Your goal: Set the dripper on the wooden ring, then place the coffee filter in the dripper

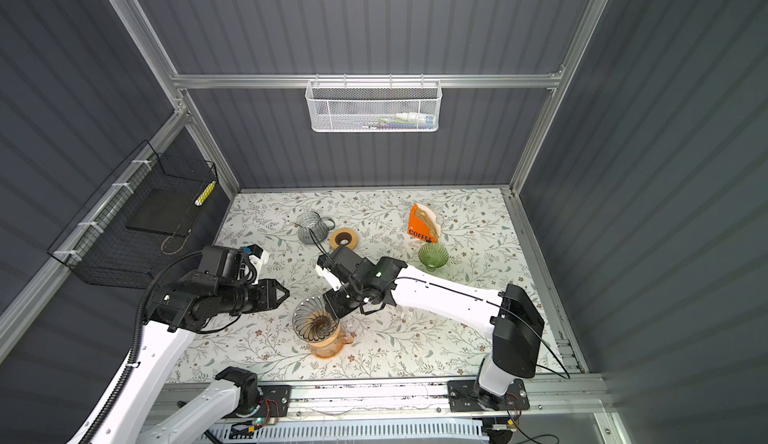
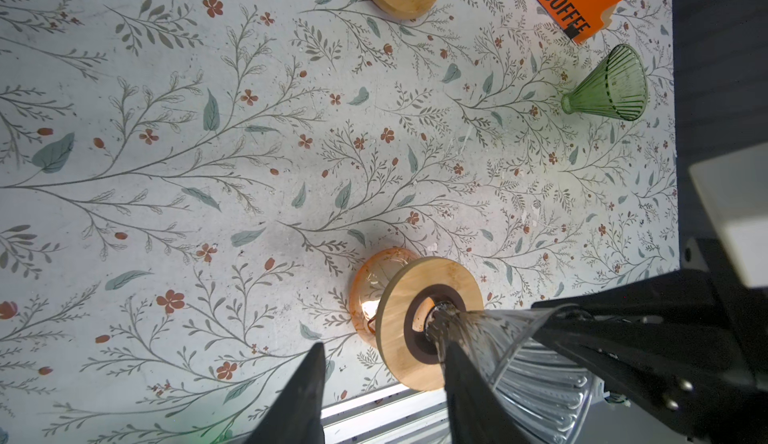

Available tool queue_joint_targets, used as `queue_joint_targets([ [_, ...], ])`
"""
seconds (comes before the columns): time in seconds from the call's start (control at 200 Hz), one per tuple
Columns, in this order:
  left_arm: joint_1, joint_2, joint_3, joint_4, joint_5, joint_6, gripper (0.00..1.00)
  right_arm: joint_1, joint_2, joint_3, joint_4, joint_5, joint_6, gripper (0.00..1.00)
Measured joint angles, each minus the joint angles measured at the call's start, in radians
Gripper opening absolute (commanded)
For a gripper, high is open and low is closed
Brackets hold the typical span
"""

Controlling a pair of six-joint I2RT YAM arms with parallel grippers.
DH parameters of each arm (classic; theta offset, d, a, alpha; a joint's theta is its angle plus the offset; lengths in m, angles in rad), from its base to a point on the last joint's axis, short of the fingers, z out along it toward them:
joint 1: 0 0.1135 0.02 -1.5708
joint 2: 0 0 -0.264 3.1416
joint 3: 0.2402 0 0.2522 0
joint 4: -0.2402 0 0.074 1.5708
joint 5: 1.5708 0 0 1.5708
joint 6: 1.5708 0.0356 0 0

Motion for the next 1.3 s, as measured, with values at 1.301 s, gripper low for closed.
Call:
queue_joint_targets([
  [1.301,0.0,0.047,-0.122,-0.051,0.249,0.087,0.1,0.0,0.082,0.033,-0.034,0.003,0.028,0.0],
])
